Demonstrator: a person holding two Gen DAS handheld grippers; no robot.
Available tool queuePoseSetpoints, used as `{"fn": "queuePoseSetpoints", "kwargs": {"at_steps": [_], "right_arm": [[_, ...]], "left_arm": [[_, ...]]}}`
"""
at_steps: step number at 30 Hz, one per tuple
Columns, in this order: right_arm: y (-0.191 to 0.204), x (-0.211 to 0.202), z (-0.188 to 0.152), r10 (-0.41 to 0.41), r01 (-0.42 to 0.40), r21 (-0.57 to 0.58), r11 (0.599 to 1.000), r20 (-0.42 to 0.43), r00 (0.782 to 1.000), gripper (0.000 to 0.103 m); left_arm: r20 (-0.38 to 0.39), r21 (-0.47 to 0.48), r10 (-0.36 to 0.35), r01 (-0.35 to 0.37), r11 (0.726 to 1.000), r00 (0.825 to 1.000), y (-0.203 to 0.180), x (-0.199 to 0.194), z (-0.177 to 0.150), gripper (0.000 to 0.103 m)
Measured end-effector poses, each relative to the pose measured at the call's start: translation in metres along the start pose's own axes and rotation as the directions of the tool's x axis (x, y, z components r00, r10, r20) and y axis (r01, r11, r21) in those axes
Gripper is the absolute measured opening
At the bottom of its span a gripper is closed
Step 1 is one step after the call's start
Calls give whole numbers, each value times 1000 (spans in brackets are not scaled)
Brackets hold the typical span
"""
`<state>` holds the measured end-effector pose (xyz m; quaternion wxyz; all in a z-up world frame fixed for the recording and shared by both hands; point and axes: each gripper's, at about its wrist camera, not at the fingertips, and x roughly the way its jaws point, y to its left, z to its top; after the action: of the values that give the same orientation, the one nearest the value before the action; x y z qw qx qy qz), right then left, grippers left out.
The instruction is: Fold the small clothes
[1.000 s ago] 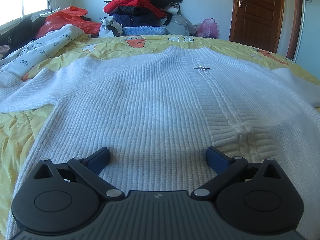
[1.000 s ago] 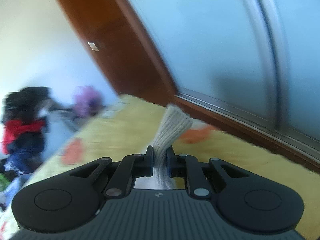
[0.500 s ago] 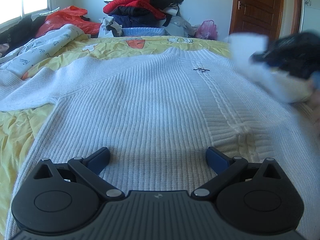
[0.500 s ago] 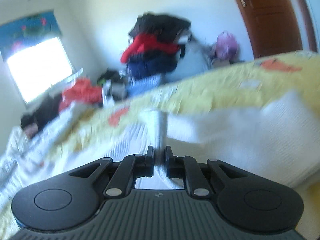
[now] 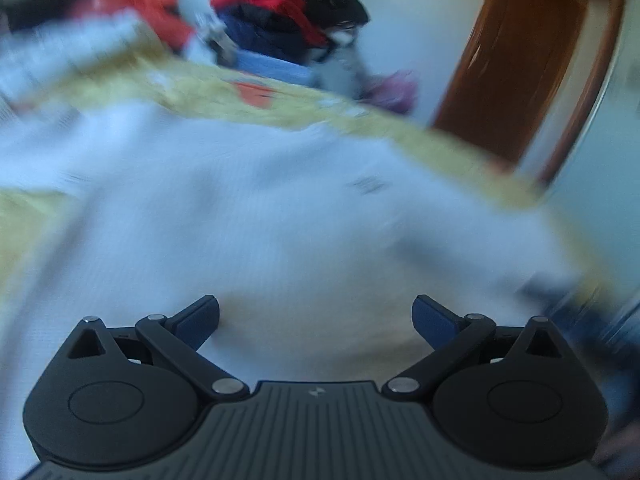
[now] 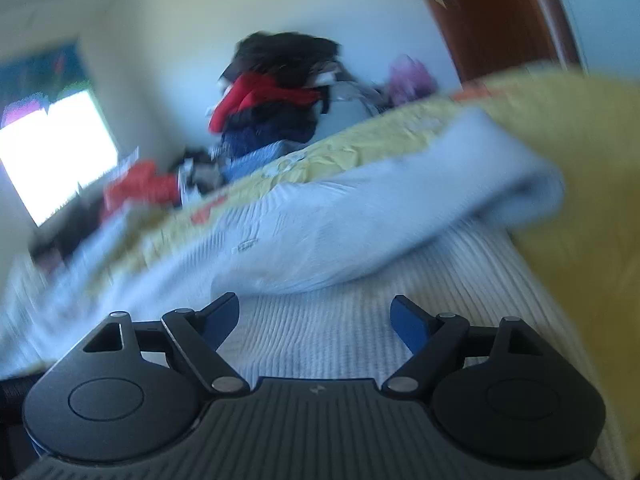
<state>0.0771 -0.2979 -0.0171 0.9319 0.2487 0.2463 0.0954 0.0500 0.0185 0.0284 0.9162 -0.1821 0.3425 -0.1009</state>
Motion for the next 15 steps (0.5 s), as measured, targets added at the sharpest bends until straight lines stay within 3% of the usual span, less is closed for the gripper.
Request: {"fn": "queuePoseSetpoints", "kwargs": {"at_steps": [2, 4, 9, 12, 14, 15], "right_arm": [[-13, 2, 2, 12, -13, 83, 996, 12, 1000, 84], [-16, 5, -1, 30, -31, 97, 995, 13, 999, 85], [-19, 7, -2, 74, -76, 126, 989, 24, 997, 89], [-21, 5, -4, 86, -88, 135, 987, 27, 996, 90], [-19, 5, -5, 87, -90, 128, 988, 26, 996, 92], [-18, 6, -5, 88, -91, 126, 988, 25, 996, 93]], "left_arm": [[-55, -147, -133, 124, 981, 990, -3, 22, 23, 103], [-95, -227, -171, 146, 963, 981, -10, 51, 40, 103], [-183, -227, -178, 134, 965, 967, -39, 110, 53, 103], [-189, -179, -137, 103, 978, 972, -53, 124, 51, 102], [-178, -141, -121, 97, 985, 977, -61, 127, 52, 77], [-186, -113, -99, 79, 990, 977, -64, 130, 53, 41]]}}
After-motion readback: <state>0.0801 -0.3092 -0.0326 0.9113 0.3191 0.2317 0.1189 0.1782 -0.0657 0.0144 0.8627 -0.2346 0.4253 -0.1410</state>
